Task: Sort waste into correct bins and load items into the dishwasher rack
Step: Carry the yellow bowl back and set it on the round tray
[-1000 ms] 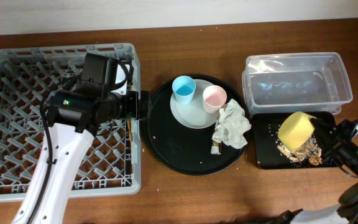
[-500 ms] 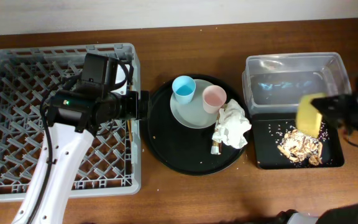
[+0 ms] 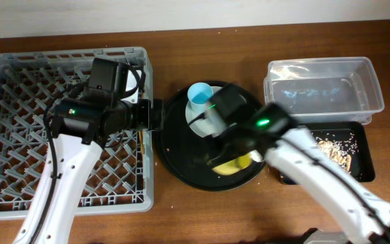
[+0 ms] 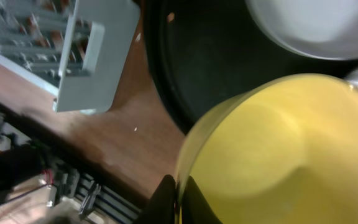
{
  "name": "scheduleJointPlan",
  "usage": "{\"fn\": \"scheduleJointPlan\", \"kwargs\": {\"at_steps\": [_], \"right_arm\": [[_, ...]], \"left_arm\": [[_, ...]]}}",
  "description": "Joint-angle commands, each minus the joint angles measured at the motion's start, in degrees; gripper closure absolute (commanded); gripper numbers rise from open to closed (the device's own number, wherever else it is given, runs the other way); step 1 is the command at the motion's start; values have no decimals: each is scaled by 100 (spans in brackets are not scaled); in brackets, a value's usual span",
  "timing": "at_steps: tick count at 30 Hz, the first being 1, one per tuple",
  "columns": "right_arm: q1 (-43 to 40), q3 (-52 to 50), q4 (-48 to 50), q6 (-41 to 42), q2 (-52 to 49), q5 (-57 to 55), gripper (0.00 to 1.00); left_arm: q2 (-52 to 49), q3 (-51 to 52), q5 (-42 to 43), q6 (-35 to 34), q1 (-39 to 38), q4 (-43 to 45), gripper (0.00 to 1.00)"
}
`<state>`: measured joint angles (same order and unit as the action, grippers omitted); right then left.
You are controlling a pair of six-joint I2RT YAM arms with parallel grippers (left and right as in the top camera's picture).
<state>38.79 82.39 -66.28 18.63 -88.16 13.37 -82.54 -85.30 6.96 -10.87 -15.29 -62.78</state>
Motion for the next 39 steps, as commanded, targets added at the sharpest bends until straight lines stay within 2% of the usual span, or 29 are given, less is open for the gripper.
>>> {"fn": "scheduleJointPlan", "kwargs": {"at_steps": [1,8,14,16,18,22,25,28,31,34,39], "right_arm": [[586,-15,269,439,-575,-704,92],[841,-15,728,415,-1572,-706,92],[839,-9,776,415,-1593,-955,91],[846,-11,660,420,-1593,-957,96],[826,-11,531,426,-1593,-1060,96],[365,-11,350,450,-1593,-1196,96],[-94,-11,348,439,-1593,-557,96],[-378,-11,234,-131,-1593,734,96],[-350,-61,50,-946,-1593,2133,96],[-273,-251,144,-1266,-1593,3040,96],[46,-1082,1263,-1217,-1593,3978,96]], "left_arm": [[-4,-68,33,28,7,11,1],[-4,-68,35,28,7,11,1],[-4,-68,33,28,7,11,1],[-4,-68,33,28,7,11,1],[-4,-68,33,28,7,11,1],[-4,-68,33,28,7,11,1],[-4,-68,35,28,7,11,1],[-4,-68,33,28,7,11,1],[-4,-68,33,28,7,11,1],[-4,-68,35,28,7,11,1],[-4,-68,33,28,7,11,1]]}}
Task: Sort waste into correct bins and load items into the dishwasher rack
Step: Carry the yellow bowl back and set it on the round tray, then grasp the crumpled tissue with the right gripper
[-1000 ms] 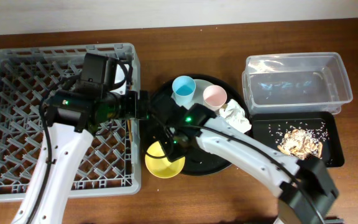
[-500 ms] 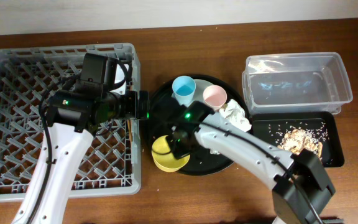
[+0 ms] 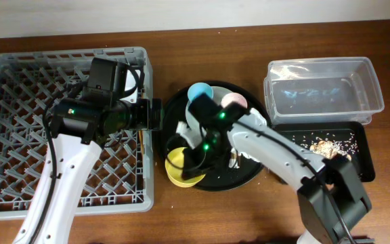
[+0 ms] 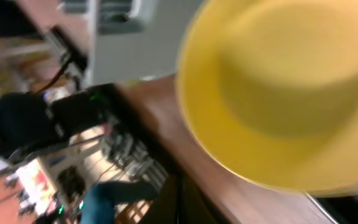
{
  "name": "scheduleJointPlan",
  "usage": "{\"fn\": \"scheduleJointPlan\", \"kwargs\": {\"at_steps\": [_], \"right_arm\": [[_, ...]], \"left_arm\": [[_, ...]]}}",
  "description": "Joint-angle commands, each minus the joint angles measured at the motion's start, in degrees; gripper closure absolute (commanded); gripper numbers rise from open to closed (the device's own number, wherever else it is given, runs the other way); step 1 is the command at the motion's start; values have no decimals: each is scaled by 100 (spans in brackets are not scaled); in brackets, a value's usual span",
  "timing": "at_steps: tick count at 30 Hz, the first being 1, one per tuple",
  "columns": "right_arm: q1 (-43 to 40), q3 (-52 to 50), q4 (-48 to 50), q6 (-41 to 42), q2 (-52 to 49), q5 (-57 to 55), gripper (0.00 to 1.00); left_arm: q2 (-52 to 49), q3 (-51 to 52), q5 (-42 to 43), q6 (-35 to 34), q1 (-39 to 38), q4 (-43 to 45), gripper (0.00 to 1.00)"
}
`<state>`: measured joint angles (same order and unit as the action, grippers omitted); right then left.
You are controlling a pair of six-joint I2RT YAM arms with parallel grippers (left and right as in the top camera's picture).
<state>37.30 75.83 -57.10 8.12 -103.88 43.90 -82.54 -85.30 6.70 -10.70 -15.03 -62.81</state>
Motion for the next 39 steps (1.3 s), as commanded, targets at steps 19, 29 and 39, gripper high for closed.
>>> {"fn": "scheduleJointPlan", "kwargs": {"at_steps": [19,29,39], "right_arm": [[496,-802,1333,868,24,-2142,96],[-485,273,-420,590,1366,-3202,89],[-1530,-308,-557,590,1224,-3733,1]], "left_arm": [[-4,-68,61,11,-20,13,1],[-4,-68,61,11,-20,13,1],[-4,-68,59,11,-20,13,1]]}}
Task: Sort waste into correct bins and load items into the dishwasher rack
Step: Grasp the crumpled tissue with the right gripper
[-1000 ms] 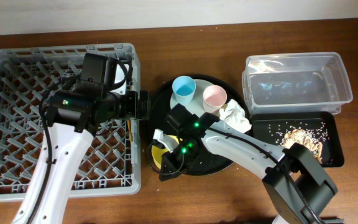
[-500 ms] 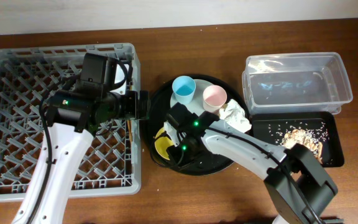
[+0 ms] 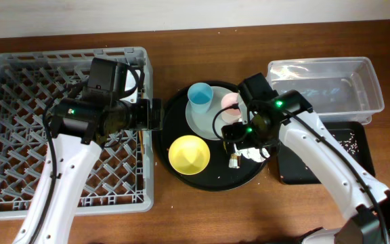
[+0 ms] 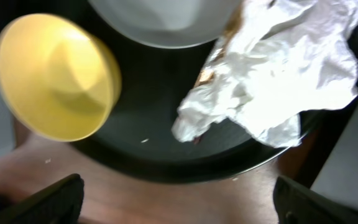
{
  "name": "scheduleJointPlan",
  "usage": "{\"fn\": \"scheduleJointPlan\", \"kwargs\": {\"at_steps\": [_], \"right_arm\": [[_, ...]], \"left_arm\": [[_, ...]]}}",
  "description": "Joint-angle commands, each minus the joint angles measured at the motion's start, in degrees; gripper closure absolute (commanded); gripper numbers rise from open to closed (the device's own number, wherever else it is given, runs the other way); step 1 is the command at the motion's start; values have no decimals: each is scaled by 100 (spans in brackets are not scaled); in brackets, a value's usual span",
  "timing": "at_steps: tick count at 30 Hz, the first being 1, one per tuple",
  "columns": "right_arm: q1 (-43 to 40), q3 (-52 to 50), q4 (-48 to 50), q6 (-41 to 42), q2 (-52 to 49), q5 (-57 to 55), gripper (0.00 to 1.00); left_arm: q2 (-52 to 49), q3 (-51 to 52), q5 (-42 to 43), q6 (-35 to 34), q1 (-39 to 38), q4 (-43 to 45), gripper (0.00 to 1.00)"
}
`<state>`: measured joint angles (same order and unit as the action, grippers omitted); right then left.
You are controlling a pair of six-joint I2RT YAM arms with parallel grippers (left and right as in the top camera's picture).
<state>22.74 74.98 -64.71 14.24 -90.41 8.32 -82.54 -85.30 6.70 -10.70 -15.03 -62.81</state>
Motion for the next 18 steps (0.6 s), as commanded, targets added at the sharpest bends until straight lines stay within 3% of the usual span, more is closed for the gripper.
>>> {"fn": "scheduleJointPlan", "kwargs": {"at_steps": [1,7,18], "right_arm": [[-74,-284,328,-20,-140,-240,1],[13,-540,922,605,-273,-1519,1],[61,-1410,2146,625,-278,-1567,1]], "left_arm": [[-4,-68,59,11,-20,13,1],[-4,-68,59,11,-20,13,1],[-4,-68,59,9,-20,13,1]]}}
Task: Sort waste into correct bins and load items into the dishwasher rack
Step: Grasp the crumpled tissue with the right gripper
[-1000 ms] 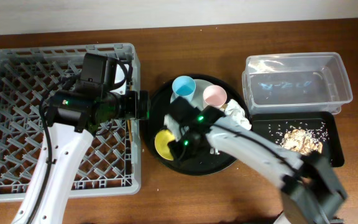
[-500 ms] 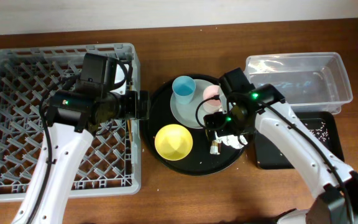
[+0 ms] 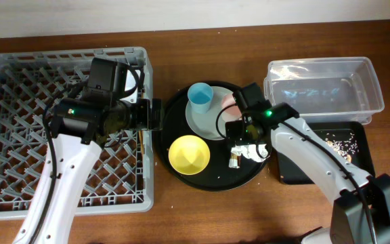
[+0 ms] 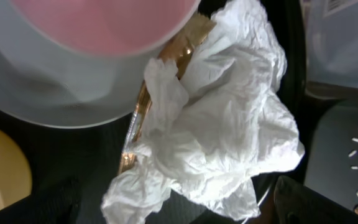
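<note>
My right gripper [image 3: 244, 139] [image 4: 179, 214] is open and hangs low over a crumpled white napkin [image 4: 216, 143] [image 3: 250, 150] on the black round tray [image 3: 212, 179]. Its dark fingertips [image 4: 316, 199] stand either side of the napkin, with nothing between them. A gold wrapper [image 4: 166, 81] lies against the napkin. A pink bowl [image 4: 104, 25] rests on the white plate [image 3: 205, 120], along with a blue cup [image 3: 200, 95]. The yellow bowl [image 3: 189, 154] stands upright on the tray's left front. My left gripper [image 3: 156, 115] hovers at the grey dish rack's [image 3: 59, 129] right edge; its state is unclear.
A clear plastic bin [image 3: 323, 91] stands at the back right. In front of it is a black bin [image 3: 323, 159] with scattered food crumbs. The rack fills the table's left side.
My right gripper has come closer to the napkin and shifted slightly left; the napkin now fills the wrist view. The yellow bowl and the left arm have not moved.
My right gripper first held the yellow bowl by its rim over the tray's right front, near the black bin. Then it held the bowl at the tray's left front edge. Later the bowl stood on the tray and the gripper was open above the napkin, now nearer.
</note>
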{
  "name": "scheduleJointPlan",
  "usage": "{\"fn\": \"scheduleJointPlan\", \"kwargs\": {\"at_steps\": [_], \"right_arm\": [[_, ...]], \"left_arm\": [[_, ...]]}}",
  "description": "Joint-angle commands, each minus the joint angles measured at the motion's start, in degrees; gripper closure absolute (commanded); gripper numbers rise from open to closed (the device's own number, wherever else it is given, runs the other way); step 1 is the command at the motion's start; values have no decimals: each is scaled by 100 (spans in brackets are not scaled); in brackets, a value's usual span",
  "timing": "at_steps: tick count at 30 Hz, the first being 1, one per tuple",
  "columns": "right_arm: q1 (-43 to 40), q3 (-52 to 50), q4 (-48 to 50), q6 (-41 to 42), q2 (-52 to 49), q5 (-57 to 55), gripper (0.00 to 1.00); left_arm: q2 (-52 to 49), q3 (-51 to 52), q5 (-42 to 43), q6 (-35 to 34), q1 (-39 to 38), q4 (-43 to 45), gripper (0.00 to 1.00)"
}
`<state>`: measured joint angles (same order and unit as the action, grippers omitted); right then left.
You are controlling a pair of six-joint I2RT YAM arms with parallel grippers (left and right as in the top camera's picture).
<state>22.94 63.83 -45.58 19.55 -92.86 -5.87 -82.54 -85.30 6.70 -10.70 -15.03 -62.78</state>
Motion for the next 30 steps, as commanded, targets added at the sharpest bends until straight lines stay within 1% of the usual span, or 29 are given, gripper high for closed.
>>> {"fn": "scheduleJointPlan", "kwargs": {"at_steps": [1,6,8,14,22,23,25,26,28,29,30], "right_arm": [[42,-393,382,94,-33,-149,1],[46,-892,1152,90,-33,-149,1],[50,-994,1290,92,-33,-146,1],[76,-1082,1355,90,-111,-153,1],[79,-1082,1381,90,-584,-151,1],[76,-1080,1353,90,-584,-151,3],[76,-1069,1285,83,-518,-151,16],[76,-1049,1235,22,-468,-149,24],[70,-931,1003,20,-332,-155,44],[66,-839,866,20,-251,-155,48],[68,-754,763,20,-195,-160,57]], "left_arm": [[-4,-68,59,11,-20,11,1],[-4,-68,61,11,-20,11,1],[-4,-68,59,11,-20,11,1],[-4,-68,59,11,-20,11,1],[-4,-68,61,11,-20,11,1],[-4,-68,61,11,-20,11,1],[-4,-68,59,11,-20,11,1],[-4,-68,61,11,-20,11,0],[-4,-68,59,11,-20,11,0],[-4,-68,59,11,-20,11,1],[-4,-68,59,11,-20,11,1]]}}
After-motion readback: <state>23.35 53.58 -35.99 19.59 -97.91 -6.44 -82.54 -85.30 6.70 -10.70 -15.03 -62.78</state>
